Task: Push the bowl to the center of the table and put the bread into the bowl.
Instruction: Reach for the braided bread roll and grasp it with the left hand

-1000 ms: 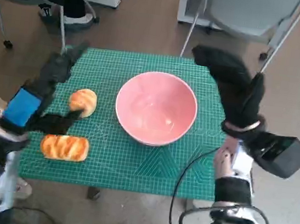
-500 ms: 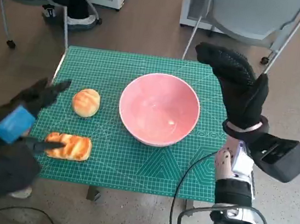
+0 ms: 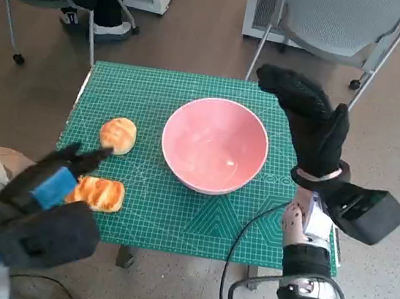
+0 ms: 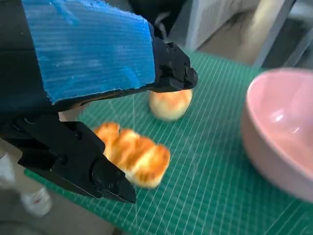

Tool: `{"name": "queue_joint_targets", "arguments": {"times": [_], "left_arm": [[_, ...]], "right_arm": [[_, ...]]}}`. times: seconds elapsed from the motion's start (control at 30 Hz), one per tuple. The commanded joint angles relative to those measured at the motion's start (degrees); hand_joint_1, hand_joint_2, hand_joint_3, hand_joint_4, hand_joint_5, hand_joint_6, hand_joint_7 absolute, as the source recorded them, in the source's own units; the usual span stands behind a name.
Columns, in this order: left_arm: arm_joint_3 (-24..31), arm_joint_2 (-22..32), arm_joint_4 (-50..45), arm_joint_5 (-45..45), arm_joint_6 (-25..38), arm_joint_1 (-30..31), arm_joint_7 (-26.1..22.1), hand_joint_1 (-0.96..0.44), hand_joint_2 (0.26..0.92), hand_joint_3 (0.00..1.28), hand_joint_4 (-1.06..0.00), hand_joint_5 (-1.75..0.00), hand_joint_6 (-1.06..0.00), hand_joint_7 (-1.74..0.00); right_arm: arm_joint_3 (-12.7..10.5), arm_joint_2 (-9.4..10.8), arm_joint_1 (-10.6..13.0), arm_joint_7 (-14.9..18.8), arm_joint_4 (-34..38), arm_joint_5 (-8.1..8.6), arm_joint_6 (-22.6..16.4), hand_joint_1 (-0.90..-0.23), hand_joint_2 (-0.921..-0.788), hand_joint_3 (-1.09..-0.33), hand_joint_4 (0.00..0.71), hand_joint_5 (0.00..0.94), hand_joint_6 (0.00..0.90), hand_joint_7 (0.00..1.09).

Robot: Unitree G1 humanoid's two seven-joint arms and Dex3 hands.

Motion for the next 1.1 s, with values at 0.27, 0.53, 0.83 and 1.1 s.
{"name": "queue_joint_targets", "arguments": {"times": [0.27,0.53,0.83,1.1], "left_arm": [[-5.1,-1.0,8.3,1.7,-1.6,-3.4,0.3,0.08,0.703,0.00,-0.13,0.00,-0.33,0.00],[-7.9,-1.4,14.3,4.2,-4.8,-5.1,1.0,0.09,0.692,0.00,-0.14,0.00,-0.31,0.00],[-9.7,-2.5,21.5,7.5,-8.1,-6.5,2.4,0.06,0.684,0.00,-0.14,0.00,-0.31,0.00],[-10.2,-4.4,28.6,9.3,-8.8,-8.3,3.1,0.05,0.685,0.00,-0.14,0.00,-0.31,0.00]], "right_arm": [[0.4,-0.2,2.1,0.2,-1.3,0.93,2.3,-0.660,-0.921,-0.933,0.122,0.003,0.068,0.26],[0.4,-0.4,2.6,0.2,-2.5,1.13,3.2,-0.666,-0.921,-0.931,0.124,0.002,0.004,0.39],[0.1,-0.7,2.8,0.6,-2.4,1.47,3.5,-0.666,-0.921,-0.930,0.128,0.004,-0.001,0.40],[0.4,-0.9,3.1,0.6,-2.7,1.57,3.7,-0.666,-0.921,-0.930,0.129,0.003,-0.001,0.40]]}}
